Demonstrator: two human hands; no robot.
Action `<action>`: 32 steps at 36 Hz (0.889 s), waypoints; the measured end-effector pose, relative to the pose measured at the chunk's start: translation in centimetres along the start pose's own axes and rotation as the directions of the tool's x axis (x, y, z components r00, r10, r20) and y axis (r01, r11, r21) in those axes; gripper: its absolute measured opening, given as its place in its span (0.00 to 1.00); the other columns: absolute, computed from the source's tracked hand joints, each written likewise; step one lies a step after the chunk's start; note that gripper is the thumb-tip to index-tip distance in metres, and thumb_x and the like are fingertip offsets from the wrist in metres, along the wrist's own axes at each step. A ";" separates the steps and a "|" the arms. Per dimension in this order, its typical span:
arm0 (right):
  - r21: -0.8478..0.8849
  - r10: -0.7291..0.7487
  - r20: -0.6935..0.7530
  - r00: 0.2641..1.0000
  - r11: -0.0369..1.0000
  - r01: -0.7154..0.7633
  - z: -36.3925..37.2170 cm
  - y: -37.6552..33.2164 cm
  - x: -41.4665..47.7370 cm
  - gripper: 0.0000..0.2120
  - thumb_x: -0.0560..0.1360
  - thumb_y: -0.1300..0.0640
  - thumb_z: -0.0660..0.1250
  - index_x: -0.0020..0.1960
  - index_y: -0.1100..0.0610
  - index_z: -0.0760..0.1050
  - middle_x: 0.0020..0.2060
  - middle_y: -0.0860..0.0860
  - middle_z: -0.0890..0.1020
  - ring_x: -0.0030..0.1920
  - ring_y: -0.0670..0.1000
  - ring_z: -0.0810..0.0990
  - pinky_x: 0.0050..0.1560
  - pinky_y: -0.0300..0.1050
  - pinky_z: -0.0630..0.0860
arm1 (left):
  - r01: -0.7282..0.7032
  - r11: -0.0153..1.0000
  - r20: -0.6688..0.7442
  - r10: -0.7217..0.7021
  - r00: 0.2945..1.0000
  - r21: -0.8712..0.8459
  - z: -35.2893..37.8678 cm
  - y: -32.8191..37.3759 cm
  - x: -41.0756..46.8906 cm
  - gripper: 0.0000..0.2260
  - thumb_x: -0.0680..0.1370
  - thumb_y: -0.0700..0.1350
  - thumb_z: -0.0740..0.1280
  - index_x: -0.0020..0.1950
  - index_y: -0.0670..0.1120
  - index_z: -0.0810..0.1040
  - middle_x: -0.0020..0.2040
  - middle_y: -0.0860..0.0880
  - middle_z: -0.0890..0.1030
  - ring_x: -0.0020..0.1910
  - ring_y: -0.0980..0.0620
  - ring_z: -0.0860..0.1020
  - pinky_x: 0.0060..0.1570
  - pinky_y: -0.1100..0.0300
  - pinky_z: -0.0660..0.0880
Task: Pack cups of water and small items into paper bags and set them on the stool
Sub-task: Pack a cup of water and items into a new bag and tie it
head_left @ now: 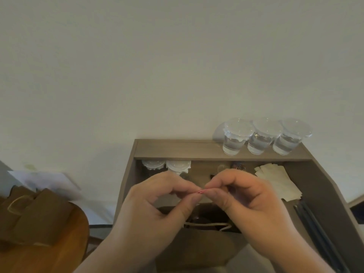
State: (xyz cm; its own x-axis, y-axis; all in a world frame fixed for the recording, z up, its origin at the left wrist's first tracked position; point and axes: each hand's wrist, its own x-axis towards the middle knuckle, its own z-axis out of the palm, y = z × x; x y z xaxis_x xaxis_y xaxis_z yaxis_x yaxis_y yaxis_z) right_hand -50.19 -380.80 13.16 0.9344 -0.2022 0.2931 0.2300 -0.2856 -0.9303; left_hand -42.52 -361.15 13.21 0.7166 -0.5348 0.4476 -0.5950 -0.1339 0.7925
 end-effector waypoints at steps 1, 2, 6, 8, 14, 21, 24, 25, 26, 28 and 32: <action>-0.022 0.004 0.014 1.000 1.000 -0.004 -0.3 0.0 0.0 0.08 0.73 0.42 0.74 0.49 0.44 0.86 0.42 0.53 0.85 0.45 0.58 0.82 0.50 0.59 0.80 | 0.009 1.000 0.012 -0.009 1.000 0.006 0.0 -0.1 0.0 0.07 0.79 0.54 0.72 0.55 0.59 0.86 0.49 0.57 0.85 0.52 0.50 0.84 0.48 0.56 0.82; -0.041 0.009 0.017 1.000 0.999 -0.008 -0.6 0.0 0.1 0.06 0.75 0.43 0.75 0.49 0.44 0.85 0.43 0.53 0.85 0.46 0.58 0.83 0.51 0.60 0.80 | 0.025 0.999 0.034 -0.027 0.999 0.036 -0.2 -0.2 0.1 0.09 0.78 0.58 0.71 0.56 0.60 0.85 0.52 0.59 0.84 0.55 0.52 0.82 0.50 0.57 0.81; -0.111 0.025 -0.164 0.986 0.993 -0.044 -2.9 0.7 1.0 0.04 0.78 0.54 0.74 0.46 0.45 0.83 0.44 0.50 0.86 0.49 0.54 0.84 0.54 0.46 0.80 | 0.150 0.943 0.179 -0.210 0.961 0.298 -1.8 -1.0 0.1 0.35 0.64 0.80 0.68 0.69 0.71 0.71 0.65 0.73 0.71 0.67 0.66 0.71 0.62 0.61 0.74; -0.227 0.084 -0.207 0.975 0.965 -0.132 -3.9 1.5 1.7 0.06 0.79 0.55 0.73 0.45 0.44 0.83 0.43 0.46 0.86 0.46 0.50 0.83 0.47 0.40 0.78 | 0.226 0.910 0.302 -0.336 0.892 0.346 -2.7 -1.2 0.2 0.45 0.56 0.83 0.70 0.72 0.73 0.66 0.67 0.77 0.66 0.70 0.69 0.66 0.70 0.59 0.71; -0.573 0.334 0.047 0.941 0.781 -0.248 -4.4 4.2 3.1 0.06 0.80 0.46 0.71 0.44 0.40 0.81 0.43 0.37 0.84 0.46 0.40 0.81 0.47 0.40 0.77 | 0.095 0.804 0.487 -0.445 0.752 0.587 -1.2 -1.6 0.2 0.39 0.68 0.74 0.72 0.76 0.71 0.60 0.65 0.75 0.66 0.69 0.68 0.63 0.76 0.59 0.61; -0.662 0.426 0.328 0.843 0.741 -0.116 -2.7 4.2 4.5 0.04 0.79 0.46 0.73 0.44 0.42 0.82 0.43 0.40 0.84 0.46 0.40 0.82 0.51 0.44 0.82 | 0.045 0.786 0.412 -0.371 0.832 0.616 2.0 -3.0 0.1 0.12 0.80 0.63 0.66 0.61 0.63 0.79 0.52 0.64 0.80 0.54 0.64 0.74 0.62 0.61 0.74; -0.662 0.448 0.420 0.789 0.746 -0.072 -2.0 3.5 4.8 0.05 0.78 0.45 0.73 0.45 0.43 0.82 0.42 0.40 0.85 0.44 0.40 0.83 0.50 0.43 0.82 | 0.100 0.795 0.375 -0.388 0.842 0.598 2.3 -3.7 -0.2 0.11 0.80 0.63 0.65 0.56 0.61 0.82 0.47 0.62 0.80 0.50 0.62 0.76 0.56 0.59 0.77; -0.666 0.454 0.441 0.774 0.744 -0.057 -1.8 3.3 4.9 0.05 0.78 0.46 0.74 0.45 0.44 0.82 0.42 0.41 0.85 0.43 0.40 0.83 0.50 0.44 0.82 | 0.124 0.806 0.362 -0.390 0.847 0.579 2.4 -3.9 -0.3 0.10 0.80 0.63 0.66 0.55 0.62 0.83 0.46 0.63 0.80 0.50 0.62 0.76 0.56 0.60 0.77; -0.671 0.460 0.454 0.763 0.740 -0.047 -1.6 3.1 5.0 0.04 0.78 0.46 0.74 0.45 0.44 0.82 0.42 0.42 0.86 0.43 0.41 0.83 0.50 0.45 0.83 | 0.149 0.817 0.351 -0.394 0.850 0.557 2.5 -4.0 -0.4 0.09 0.80 0.62 0.67 0.56 0.62 0.83 0.46 0.64 0.80 0.50 0.63 0.76 0.56 0.60 0.78; -0.686 0.467 0.466 0.751 0.727 -0.027 -1.3 2.8 5.1 0.04 0.78 0.46 0.73 0.46 0.44 0.82 0.42 0.43 0.86 0.43 0.40 0.83 0.51 0.46 0.83 | 0.174 0.829 0.336 -0.395 0.855 0.531 2.6 -4.3 -0.6 0.09 0.80 0.62 0.68 0.56 0.63 0.84 0.46 0.65 0.80 0.50 0.64 0.77 0.56 0.62 0.78; -0.705 0.470 0.459 0.754 0.709 -0.013 -1.1 2.6 5.0 0.04 0.78 0.46 0.73 0.47 0.45 0.82 0.43 0.42 0.85 0.44 0.40 0.83 0.52 0.46 0.83 | 0.105 0.836 0.339 -0.329 0.881 0.539 2.8 -4.7 -1.0 0.08 0.80 0.59 0.68 0.57 0.63 0.84 0.48 0.66 0.81 0.52 0.64 0.76 0.59 0.65 0.76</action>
State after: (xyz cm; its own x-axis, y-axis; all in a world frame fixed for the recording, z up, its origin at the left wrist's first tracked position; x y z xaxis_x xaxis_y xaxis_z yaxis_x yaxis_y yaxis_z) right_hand -45.22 -383.59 12.44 0.9373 0.1433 -0.3176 -0.0405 -0.8605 -0.5078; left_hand -41.46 -362.38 7.92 0.7039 -0.7103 -0.0066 -0.6183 -0.6173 0.4865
